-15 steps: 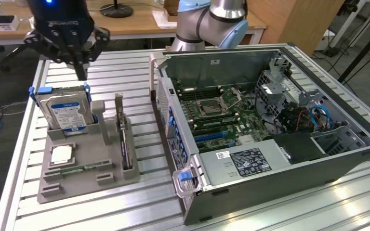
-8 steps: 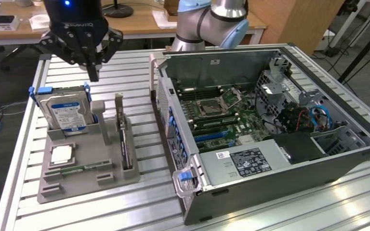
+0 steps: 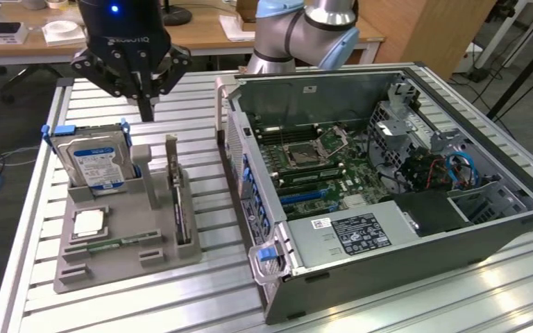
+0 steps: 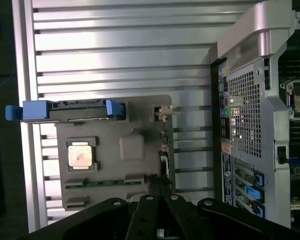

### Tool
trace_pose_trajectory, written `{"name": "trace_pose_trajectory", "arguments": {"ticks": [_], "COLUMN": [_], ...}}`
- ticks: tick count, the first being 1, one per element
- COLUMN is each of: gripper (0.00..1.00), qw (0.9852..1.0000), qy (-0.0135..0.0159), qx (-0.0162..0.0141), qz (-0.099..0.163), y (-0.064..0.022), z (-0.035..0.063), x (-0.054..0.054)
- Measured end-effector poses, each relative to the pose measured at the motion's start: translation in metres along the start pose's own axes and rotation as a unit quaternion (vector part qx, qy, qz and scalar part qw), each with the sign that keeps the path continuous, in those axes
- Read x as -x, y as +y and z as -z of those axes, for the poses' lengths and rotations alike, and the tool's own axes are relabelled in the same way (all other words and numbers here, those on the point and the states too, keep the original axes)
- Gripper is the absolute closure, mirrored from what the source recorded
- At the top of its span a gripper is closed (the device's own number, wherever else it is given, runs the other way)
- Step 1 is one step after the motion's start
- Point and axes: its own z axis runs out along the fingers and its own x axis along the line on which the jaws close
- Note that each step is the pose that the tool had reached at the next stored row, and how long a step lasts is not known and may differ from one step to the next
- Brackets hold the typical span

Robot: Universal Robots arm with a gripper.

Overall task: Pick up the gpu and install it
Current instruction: 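Reach for the gpu, then pick up the gpu and move the gpu toward the slot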

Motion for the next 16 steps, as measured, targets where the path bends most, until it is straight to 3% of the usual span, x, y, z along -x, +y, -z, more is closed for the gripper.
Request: {"name": "trace_pose_trajectory", "arguments": {"ticks": [7,16], "gripper": [0.89,0.89], "qw": [1.0000,1.0000], "qy": [0.0006,0.0009], "qx": [-0.0004,0.0027], "qz": [0.000,0.000], "y": [-0.0074,-0.0075], "z": [-0.0001,-0.0001], "x": [0.014,0.014]}}
